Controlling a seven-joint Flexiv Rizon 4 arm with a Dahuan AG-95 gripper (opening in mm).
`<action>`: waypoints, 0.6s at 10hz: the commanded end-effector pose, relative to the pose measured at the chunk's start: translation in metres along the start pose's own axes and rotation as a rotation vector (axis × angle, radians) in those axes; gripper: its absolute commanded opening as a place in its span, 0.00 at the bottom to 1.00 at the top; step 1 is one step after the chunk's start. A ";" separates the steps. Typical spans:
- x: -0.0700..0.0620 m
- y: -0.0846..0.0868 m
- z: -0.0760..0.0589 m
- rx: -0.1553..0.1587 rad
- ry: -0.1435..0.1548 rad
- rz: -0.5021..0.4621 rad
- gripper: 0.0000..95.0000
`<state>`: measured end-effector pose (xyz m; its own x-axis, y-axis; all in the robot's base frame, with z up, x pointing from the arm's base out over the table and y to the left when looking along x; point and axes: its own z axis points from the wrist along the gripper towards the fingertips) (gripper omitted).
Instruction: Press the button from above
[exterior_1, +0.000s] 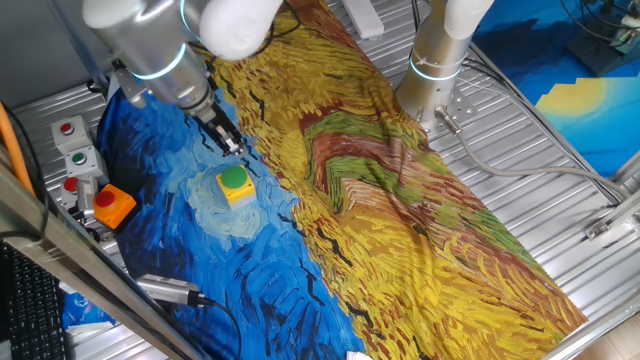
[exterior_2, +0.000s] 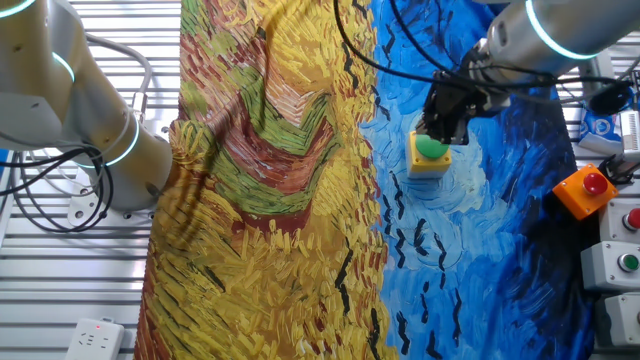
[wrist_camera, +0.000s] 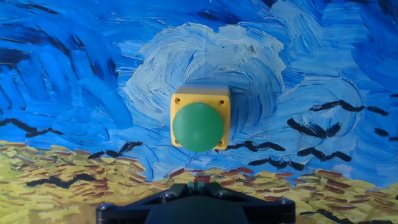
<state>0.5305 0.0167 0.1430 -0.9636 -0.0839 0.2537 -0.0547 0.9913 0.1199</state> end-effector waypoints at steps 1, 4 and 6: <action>-0.004 -0.001 0.010 0.004 -0.015 0.003 0.00; -0.008 -0.002 0.022 0.016 -0.033 0.006 0.00; -0.013 -0.001 0.012 0.036 -0.050 -0.005 0.00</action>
<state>0.5420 0.0177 0.1289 -0.9768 -0.0859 0.1963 -0.0708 0.9941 0.0825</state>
